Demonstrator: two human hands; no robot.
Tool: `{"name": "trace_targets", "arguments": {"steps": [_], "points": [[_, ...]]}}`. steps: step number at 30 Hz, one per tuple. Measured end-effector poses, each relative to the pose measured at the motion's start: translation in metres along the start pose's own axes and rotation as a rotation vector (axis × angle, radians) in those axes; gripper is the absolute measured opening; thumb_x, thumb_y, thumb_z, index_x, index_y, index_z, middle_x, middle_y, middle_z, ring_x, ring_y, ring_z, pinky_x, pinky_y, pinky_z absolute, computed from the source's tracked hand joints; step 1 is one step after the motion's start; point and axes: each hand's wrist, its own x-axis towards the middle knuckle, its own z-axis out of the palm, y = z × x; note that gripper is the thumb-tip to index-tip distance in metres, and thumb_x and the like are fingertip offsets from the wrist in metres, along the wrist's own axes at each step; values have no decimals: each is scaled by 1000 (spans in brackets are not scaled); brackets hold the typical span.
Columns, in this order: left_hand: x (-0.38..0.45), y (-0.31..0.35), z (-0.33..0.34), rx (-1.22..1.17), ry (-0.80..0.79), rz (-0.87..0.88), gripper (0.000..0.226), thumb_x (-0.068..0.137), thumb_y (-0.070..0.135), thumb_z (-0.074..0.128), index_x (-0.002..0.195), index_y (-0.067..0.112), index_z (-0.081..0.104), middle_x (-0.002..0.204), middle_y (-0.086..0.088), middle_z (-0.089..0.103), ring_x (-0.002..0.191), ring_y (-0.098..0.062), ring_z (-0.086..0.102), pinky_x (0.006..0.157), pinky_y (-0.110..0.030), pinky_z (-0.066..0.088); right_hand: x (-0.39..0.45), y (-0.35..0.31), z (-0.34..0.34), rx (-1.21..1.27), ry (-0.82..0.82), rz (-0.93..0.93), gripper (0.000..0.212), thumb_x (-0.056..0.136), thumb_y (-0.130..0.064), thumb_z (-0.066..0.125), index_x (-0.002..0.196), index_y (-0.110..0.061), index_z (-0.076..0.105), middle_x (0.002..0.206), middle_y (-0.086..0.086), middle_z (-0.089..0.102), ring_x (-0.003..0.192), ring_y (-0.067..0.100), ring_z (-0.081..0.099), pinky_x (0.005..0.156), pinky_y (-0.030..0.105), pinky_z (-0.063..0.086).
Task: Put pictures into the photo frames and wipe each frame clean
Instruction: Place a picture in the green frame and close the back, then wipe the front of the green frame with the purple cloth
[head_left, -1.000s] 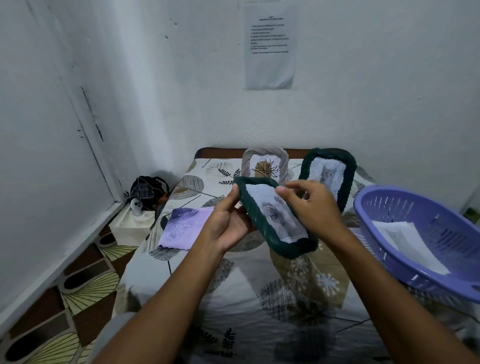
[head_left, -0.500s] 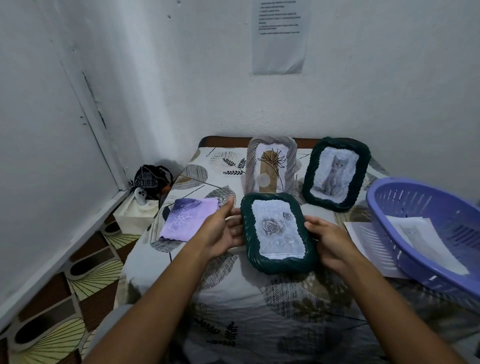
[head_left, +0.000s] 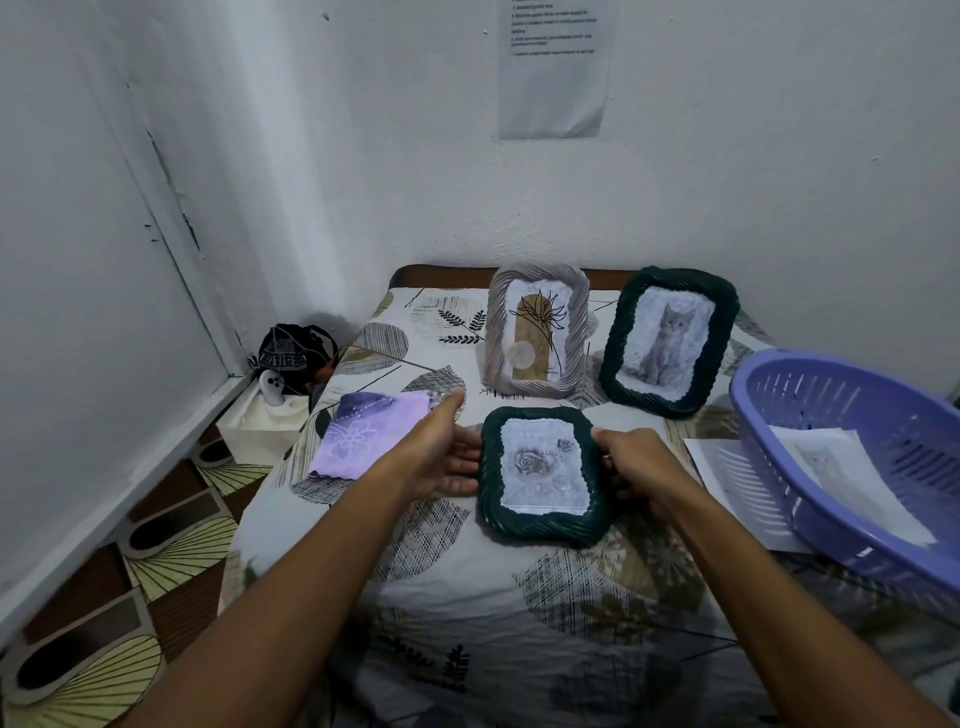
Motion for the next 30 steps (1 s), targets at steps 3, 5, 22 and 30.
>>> {"name": "trace_targets", "arguments": {"steps": [3, 5, 22, 30], "points": [[4, 3, 1, 50, 12, -2, 78, 89, 72, 30, 102, 0, 56, 91, -14, 55, 82, -25, 56, 69, -36, 53, 4, -5, 3, -157, 24, -34, 36, 92, -39, 54, 81, -4, 57, 74, 11, 59, 63, 24, 53, 61, 31, 39], [6, 6, 2, 79, 17, -6, 77, 89, 72, 30, 97, 0, 57, 88, -14, 54, 82, -25, 53, 73, -37, 52, 5, -8, 5, -194, 13, -43, 35, 93, -37, 54, 79, -5, 54, 72, 12, 56, 63, 24, 51, 62, 31, 38], [-16, 5, -111, 276, 603, 488, 46, 97, 52, 36, 90, 15, 64, 100, -6, 65, 96, -25, 59, 91, -41, 47, -2, -64, 117, 207, -347, -175, 14, 94, 1, 50, 95, -1, 64, 77, 11, 58, 63, 19, 56, 60, 31, 53], [4, 4, -142, 132, 553, 371, 44, 101, 46, 35, 104, 9, 58, 96, -12, 59, 79, -21, 51, 70, -30, 39, 65, -84, 180, -312, -291, -447, 62, 85, -19, 69, 142, -9, 44, 140, 10, 50, 125, 27, 49, 104, 33, 37]]}}
